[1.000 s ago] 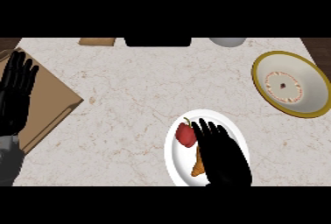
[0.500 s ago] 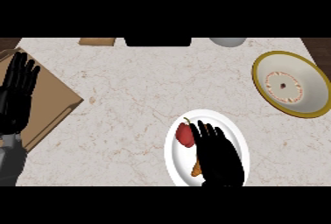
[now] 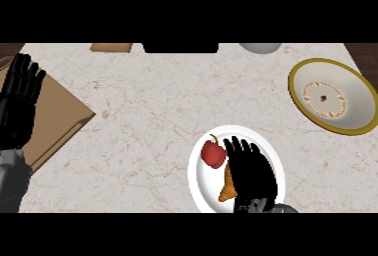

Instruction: Pick the croissant from the plate and place it in the bowl

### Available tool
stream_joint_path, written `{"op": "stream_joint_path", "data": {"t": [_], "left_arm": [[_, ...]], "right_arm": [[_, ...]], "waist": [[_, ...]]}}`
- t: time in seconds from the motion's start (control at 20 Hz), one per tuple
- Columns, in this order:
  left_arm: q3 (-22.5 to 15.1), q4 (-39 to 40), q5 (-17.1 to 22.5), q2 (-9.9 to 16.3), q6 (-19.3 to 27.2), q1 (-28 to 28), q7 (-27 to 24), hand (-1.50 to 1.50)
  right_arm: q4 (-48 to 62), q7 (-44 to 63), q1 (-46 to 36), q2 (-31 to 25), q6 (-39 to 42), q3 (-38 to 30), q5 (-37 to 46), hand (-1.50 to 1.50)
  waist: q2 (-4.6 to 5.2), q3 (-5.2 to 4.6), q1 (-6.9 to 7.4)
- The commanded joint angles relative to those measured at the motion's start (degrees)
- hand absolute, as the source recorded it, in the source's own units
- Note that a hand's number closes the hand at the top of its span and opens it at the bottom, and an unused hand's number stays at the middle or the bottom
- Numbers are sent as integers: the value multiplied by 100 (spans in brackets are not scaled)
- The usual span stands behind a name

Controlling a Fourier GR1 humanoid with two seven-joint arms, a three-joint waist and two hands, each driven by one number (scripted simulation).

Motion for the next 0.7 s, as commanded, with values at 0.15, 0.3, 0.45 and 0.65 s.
{"op": "stream_joint_path", "data": {"t": [0.15,0.3,0.45,0.65], "left_arm": [[235,35,-20,-85,-241,240,-138,0],[209,-1,-125,-170,-203,120,7,0],[261,76,-272,-207,-127,-3,-78,0],[304,-94,-238,-168,-204,96,111,0]], "right_arm": [[376,-78,128,55,-194,-298,219,-150],[253,9,509,107,-433,-48,472,-150],[278,-451,326,-221,-209,-358,383,-150],[410,-952,447,-295,-1013,-27,758,150]], "waist": [[1,-2,4],[-3,-1,-8],[-2,-1,-12],[-4,0,-6]]}}
